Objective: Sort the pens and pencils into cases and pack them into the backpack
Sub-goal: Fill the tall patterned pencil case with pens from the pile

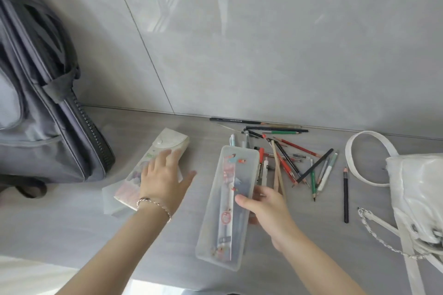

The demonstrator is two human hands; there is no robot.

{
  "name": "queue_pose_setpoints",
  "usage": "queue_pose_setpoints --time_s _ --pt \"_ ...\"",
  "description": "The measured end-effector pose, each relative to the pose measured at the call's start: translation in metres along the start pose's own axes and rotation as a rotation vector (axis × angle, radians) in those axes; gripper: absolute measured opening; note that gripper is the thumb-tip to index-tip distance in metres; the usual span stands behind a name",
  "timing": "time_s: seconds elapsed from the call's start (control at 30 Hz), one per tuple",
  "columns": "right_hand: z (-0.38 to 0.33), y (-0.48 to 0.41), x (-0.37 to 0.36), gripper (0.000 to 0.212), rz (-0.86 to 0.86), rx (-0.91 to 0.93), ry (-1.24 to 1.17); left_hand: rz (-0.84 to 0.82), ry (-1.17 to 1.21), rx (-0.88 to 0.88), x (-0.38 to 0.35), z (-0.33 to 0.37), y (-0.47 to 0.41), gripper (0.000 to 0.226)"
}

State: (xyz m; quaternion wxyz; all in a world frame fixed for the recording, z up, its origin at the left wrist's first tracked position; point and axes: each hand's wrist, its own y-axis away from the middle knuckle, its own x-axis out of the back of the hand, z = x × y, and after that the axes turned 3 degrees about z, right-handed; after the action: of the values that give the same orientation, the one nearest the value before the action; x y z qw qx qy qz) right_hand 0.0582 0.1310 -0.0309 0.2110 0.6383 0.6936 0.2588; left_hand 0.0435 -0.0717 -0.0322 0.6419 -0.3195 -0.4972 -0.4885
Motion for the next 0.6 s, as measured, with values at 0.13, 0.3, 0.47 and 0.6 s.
queue_pose_setpoints --time_s 0.13,0.3,0.47,0.6 --pt "-0.002 -0.014 -0.026 0.023 -0.009 0.009 0.070 -0.145 -0.199 0.209 -0.005 -0.042 -0.019 0.085" --pt "0.008 -0.040 -0.065 0.035 0.029 -0.003 0.201 -0.093 0.082 0.335 -0.002 -0.052 -0.021 0.066" --pt "0.019 -0.066 -0.100 0.035 0.053 -0.038 0.194 0.013 0.381 0.471 0.022 -0.043 -0.024 0.083" --pt "0.011 -0.078 -0.119 0.040 -0.034 0.067 0.376 -0.013 0.459 0.420 0.035 -0.036 -0.021 0.091"
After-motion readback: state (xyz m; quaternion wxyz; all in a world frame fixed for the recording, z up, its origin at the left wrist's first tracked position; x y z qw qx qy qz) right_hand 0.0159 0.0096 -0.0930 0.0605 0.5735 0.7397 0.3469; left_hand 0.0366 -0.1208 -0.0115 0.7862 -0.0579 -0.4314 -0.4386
